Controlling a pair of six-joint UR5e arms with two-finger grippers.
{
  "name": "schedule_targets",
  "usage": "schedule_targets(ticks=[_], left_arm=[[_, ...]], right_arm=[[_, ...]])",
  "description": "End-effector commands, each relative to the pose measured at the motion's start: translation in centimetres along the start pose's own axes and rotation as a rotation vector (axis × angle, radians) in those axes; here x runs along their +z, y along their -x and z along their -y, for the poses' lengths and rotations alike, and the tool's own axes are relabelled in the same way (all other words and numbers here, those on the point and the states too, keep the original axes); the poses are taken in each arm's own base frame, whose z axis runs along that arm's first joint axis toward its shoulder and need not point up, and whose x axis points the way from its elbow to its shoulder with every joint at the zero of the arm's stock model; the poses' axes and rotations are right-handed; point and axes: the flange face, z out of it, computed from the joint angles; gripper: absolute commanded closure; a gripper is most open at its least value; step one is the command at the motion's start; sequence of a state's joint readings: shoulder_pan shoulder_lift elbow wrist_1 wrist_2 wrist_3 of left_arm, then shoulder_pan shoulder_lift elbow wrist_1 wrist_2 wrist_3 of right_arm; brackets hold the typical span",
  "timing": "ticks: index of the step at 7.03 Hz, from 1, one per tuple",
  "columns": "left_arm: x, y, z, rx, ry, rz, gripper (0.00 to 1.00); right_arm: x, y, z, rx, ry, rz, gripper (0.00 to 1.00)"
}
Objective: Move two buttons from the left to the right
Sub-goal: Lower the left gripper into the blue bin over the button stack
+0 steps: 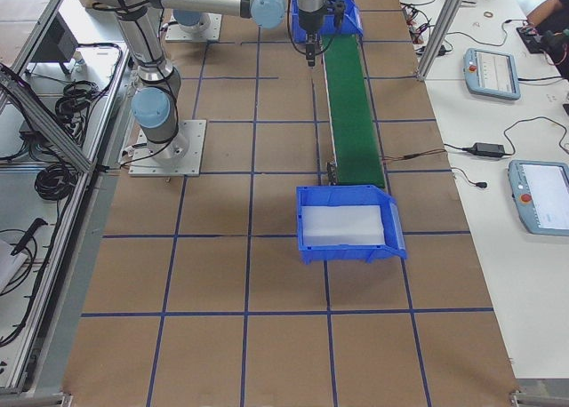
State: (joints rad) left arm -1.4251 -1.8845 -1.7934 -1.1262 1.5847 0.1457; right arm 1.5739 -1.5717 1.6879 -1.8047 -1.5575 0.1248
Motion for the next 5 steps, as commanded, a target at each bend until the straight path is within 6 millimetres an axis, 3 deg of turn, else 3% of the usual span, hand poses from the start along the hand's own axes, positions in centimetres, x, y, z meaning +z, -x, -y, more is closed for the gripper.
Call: schedule_targets(ticks=[1,5], left_arm=[[2.0,-0.2,-1.0,0.003,0.003,-0.002,0.04],[3.5,-0.5,-1.2,0.005,0.027,-0.037,0.00]], right_arm=[[0.0,-0.2,0.0,-0.002,-0.001,-0.015,0.00],[0.2,0.1,-0.2,0.009,0.011,0.007,0.00]])
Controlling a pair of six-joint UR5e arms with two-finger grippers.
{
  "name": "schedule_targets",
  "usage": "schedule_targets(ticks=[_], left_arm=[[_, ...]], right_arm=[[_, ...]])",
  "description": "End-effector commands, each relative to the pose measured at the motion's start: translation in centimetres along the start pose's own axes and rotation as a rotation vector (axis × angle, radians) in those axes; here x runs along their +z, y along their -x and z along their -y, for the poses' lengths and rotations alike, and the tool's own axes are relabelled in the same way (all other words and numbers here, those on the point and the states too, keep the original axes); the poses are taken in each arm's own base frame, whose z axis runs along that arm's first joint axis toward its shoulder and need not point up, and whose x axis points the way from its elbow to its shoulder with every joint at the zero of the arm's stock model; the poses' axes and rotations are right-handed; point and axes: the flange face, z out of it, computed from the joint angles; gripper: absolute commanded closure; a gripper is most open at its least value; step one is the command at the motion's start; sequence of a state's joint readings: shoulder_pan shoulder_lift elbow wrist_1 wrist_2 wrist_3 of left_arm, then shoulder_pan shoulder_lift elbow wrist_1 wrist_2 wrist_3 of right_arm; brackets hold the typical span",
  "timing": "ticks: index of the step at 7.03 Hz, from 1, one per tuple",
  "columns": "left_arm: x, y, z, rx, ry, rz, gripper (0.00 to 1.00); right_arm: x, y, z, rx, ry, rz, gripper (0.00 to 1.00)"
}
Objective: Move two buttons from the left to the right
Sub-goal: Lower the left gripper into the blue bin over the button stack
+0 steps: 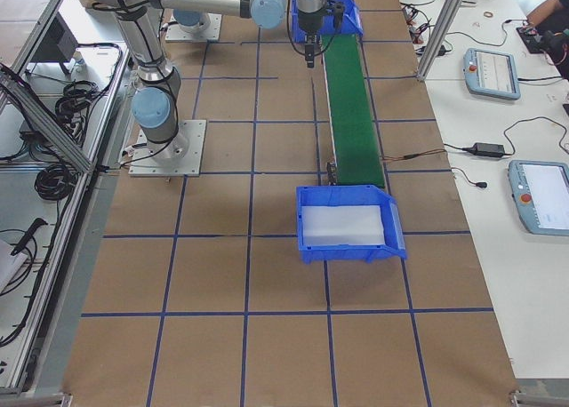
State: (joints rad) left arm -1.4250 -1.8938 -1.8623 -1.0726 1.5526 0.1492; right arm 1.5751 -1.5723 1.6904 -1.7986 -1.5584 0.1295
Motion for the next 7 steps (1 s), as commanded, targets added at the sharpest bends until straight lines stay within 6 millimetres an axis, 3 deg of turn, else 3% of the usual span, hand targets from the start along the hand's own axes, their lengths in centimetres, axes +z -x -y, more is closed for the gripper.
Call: schedule_targets(ticks=[1,7], left_arm=[[0.57,0.05,0.09,0.001,0.010,0.001,0.00],[0.20,0.89,0.89,-0.018,-0.017,-0.001,0.10]], right_arm=[[0.03,0.01,-0.01,0.001,0.003,0.007,0.00],[0.10,0.12,0.04,0.002,-0.001,0.011,0.00]])
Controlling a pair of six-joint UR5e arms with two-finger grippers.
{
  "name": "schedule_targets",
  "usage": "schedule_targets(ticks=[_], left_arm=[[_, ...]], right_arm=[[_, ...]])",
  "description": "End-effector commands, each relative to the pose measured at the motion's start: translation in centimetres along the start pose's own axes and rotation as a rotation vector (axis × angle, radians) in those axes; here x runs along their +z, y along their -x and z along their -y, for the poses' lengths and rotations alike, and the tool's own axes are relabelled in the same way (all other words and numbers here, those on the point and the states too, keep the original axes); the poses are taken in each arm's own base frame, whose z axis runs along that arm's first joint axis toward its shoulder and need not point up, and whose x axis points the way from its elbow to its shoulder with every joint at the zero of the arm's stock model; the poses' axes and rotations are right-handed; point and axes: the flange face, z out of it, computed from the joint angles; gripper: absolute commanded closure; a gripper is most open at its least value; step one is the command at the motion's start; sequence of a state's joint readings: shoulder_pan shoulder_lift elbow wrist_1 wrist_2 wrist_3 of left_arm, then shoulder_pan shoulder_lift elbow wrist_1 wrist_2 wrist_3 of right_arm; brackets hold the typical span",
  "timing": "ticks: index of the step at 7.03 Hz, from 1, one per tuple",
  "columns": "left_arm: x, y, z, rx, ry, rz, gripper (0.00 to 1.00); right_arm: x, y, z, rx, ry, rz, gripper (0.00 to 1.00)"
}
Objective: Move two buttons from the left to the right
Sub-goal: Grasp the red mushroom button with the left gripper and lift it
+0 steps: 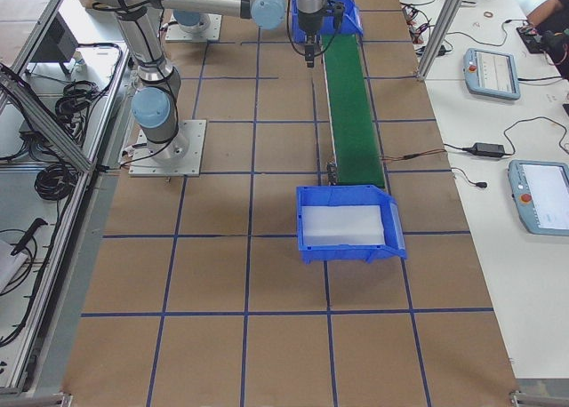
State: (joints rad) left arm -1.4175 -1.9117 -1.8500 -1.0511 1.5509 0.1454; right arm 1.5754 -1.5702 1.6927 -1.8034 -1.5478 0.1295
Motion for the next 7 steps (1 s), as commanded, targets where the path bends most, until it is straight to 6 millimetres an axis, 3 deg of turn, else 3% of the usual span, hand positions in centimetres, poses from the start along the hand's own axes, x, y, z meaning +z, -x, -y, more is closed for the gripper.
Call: schedule_targets(ticks=[1,2,4,6,7], left_arm=[[0.50,0.95,0.00,-0.018,0.008,-0.003,0.11],[0.83,1.10,0.30,-0.020,0.009,-0.003,0.13],[1.46,1.04,0.19,-0.032,0.018,-0.009,0.26],[1.39,0.98,0.17,-0.039,0.017,-0.015,0.46],[1.39,0.80,0.20,-0.039,0.014,-0.033,0.48]], right_arm=[[0.16,0.00,-0.02,-0.002,0.003,0.000,0.00],[0.16,0.00,-0.02,-0.004,0.003,0.000,0.00],[0.38,-0.02,-0.10,-0.005,0.007,-0.001,0.00],[0.52,-0.13,-0.19,-0.005,0.010,-0.003,0.00],[0.60,-0.14,-0.16,-0.005,0.011,-0.005,0.00]])
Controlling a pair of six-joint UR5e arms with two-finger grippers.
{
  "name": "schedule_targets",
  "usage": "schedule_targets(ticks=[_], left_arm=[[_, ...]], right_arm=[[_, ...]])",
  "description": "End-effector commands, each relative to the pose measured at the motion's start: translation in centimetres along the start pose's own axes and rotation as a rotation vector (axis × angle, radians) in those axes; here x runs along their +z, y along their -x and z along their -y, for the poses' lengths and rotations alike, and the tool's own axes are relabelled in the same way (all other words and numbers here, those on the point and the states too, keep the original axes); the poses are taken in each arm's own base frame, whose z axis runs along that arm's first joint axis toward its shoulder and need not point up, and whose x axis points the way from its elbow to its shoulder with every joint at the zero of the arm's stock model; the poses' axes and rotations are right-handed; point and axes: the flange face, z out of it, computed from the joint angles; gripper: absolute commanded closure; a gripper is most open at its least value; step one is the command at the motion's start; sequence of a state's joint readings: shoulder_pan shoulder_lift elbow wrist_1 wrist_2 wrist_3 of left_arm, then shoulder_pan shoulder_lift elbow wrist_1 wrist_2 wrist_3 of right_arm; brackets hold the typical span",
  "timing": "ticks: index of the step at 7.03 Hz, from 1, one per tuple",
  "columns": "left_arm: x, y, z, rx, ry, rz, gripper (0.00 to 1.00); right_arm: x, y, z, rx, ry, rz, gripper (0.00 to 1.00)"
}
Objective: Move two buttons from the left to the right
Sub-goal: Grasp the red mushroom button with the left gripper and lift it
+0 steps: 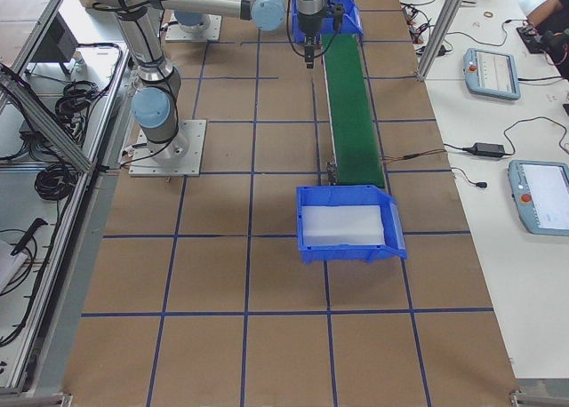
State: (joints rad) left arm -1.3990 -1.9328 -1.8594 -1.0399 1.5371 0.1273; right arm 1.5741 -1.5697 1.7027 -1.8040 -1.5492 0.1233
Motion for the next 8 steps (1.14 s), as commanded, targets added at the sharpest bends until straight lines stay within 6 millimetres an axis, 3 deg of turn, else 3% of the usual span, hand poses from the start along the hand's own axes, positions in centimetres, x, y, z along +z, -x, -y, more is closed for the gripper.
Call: schedule_targets(ticks=[1,2,5,7,8], left_arm=[[-0.1,-0.2,0.1,-0.002,-0.004,-0.017,0.56],[-0.3,-0.2,0.1,-0.001,-0.008,-0.016,0.66],[-1.8,-0.2,0.1,0.003,-0.030,-0.007,0.79],[-3.0,-0.2,0.1,0.006,-0.050,-0.003,0.81],[-5.3,-0.3,0.1,0.005,-0.064,-0.001,0.81]], right_arm=[[0.1,0.0,0.0,0.000,0.002,-0.002,0.00],[0.1,-0.1,0.0,0.000,0.002,-0.002,0.00],[0.1,-0.1,0.0,0.000,0.002,-0.001,0.00],[0.2,-0.1,0.0,0.000,0.003,-0.002,0.00],[0.2,-0.2,0.0,0.001,0.003,-0.002,0.00]])
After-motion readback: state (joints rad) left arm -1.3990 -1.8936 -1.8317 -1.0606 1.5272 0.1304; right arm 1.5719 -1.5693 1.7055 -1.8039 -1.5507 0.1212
